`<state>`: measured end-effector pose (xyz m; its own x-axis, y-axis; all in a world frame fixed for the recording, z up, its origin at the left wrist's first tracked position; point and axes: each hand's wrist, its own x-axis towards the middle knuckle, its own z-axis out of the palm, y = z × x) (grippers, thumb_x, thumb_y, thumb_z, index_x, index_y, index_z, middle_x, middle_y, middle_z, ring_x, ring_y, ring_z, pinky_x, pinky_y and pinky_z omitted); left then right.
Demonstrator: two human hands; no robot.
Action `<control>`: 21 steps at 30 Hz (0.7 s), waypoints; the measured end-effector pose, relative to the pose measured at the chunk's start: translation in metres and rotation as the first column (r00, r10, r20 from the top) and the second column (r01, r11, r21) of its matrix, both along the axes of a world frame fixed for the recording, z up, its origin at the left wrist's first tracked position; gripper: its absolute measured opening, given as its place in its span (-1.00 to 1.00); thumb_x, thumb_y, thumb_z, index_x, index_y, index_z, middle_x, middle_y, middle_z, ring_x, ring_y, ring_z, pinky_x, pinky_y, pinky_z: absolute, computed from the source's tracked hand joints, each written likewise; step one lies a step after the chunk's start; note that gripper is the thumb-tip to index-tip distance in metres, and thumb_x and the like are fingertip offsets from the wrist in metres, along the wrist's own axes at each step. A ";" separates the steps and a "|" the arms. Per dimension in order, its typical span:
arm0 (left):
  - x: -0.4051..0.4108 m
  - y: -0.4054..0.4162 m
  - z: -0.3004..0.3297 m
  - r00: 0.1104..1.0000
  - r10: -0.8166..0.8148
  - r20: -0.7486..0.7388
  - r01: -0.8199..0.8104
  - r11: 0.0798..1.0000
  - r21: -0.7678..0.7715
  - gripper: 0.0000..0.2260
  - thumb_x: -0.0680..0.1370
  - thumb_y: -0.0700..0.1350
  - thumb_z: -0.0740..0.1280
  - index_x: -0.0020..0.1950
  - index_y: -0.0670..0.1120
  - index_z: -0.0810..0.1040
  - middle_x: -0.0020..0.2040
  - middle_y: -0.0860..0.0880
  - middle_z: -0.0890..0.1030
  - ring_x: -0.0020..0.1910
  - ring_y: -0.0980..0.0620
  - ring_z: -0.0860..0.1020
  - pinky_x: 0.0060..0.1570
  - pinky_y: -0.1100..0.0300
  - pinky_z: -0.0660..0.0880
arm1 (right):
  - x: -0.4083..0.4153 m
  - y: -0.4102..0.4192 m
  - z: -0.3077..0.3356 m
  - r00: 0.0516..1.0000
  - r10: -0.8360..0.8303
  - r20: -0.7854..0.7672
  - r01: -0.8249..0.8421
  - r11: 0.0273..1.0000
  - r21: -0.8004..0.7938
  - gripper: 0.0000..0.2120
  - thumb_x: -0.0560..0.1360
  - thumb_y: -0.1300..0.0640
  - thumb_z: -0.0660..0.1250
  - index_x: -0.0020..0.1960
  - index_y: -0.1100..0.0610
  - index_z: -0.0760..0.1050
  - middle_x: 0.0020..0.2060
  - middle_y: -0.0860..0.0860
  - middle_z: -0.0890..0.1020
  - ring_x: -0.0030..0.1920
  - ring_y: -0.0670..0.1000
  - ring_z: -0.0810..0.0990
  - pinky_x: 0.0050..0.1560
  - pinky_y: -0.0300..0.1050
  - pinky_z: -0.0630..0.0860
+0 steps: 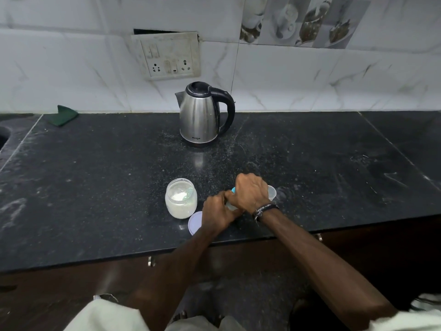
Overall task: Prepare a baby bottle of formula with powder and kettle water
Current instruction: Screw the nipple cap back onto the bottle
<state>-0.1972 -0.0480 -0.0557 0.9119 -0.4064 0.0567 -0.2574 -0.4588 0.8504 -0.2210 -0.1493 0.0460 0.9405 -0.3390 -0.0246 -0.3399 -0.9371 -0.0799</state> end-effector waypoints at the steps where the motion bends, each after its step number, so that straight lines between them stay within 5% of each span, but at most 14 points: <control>1: 0.000 0.000 -0.001 1.000 -0.005 -0.003 0.005 1.000 0.012 -0.56 0.26 0.23 0.51 -0.04 -0.04 0.63 -0.19 0.03 0.70 -0.19 0.05 0.65 -0.15 0.07 0.55 | -0.001 -0.001 0.002 0.999 0.013 -0.030 -0.013 1.000 -0.005 -0.59 0.44 -0.19 0.35 -0.05 0.18 0.53 -0.03 0.17 0.65 -0.02 0.21 0.63 -0.08 0.00 0.51; 5: 0.001 0.001 0.001 1.000 -0.012 0.005 0.012 0.998 0.058 -0.47 0.27 0.29 0.48 0.05 -0.06 0.64 -0.14 -0.02 0.72 -0.13 0.00 0.67 -0.12 0.02 0.57 | -0.002 -0.021 0.025 0.970 0.009 -0.243 0.052 0.969 0.241 -0.28 0.35 -0.52 0.23 -0.18 0.18 0.55 -0.28 0.06 0.70 -0.21 0.10 0.70 -0.11 -0.01 0.62; 8: 0.001 0.001 0.002 1.000 -0.010 0.006 0.009 0.998 0.054 -0.49 0.29 0.16 0.57 0.10 -0.11 0.61 -0.05 -0.05 0.72 -0.06 -0.04 0.66 -0.07 -0.01 0.57 | 0.005 -0.039 0.042 0.963 -0.025 -0.267 0.143 0.889 0.435 -0.19 0.43 -0.53 0.02 -0.23 0.20 0.59 -0.44 0.07 0.68 -0.37 0.06 0.71 -0.15 0.00 0.66; 12: 0.000 0.000 0.001 1.000 0.002 0.003 -0.002 0.999 0.048 -0.46 0.28 0.11 0.62 0.14 -0.11 0.60 0.04 -0.06 0.71 0.01 -0.05 0.66 0.00 -0.03 0.58 | 0.014 -0.061 0.037 0.983 -0.142 -0.113 0.164 0.963 0.214 -0.47 0.62 -0.22 0.03 -0.28 0.15 0.41 -0.22 0.09 0.66 -0.17 0.15 0.65 -0.07 -0.03 0.51; 15: 0.001 0.001 0.002 1.000 0.002 -0.017 -0.001 0.999 0.040 -0.47 0.29 0.09 0.62 0.14 -0.11 0.59 0.05 -0.05 0.71 0.02 -0.02 0.65 0.01 -0.03 0.59 | 0.011 -0.073 0.017 0.955 -0.146 -0.258 0.157 0.987 0.021 -0.73 0.51 -0.08 0.33 -0.03 0.13 0.49 0.05 0.13 0.65 -0.01 0.15 0.61 -0.06 -0.04 0.48; 18: 0.001 0.001 0.002 1.000 -0.002 -0.019 0.003 0.999 0.041 -0.47 0.29 0.08 0.62 0.14 -0.11 0.60 0.05 -0.05 0.71 0.02 -0.02 0.65 0.02 -0.02 0.59 | 0.003 -0.078 -0.002 0.907 -0.154 -0.391 0.154 0.988 -0.031 -0.39 0.38 -0.16 0.49 0.29 0.12 0.42 0.24 0.12 0.56 0.23 0.17 0.55 0.14 0.01 0.49; 21: 0.001 0.001 0.002 1.000 -0.010 -0.026 0.011 0.999 0.050 -0.47 0.29 0.09 0.62 0.15 -0.11 0.60 0.06 -0.04 0.71 0.03 -0.01 0.65 0.03 -0.02 0.59 | -0.002 -0.080 -0.019 0.902 -0.151 -0.405 0.145 0.988 -0.046 -0.34 0.37 -0.14 0.51 0.33 0.12 0.38 0.27 0.12 0.52 0.25 0.17 0.53 0.18 0.06 0.48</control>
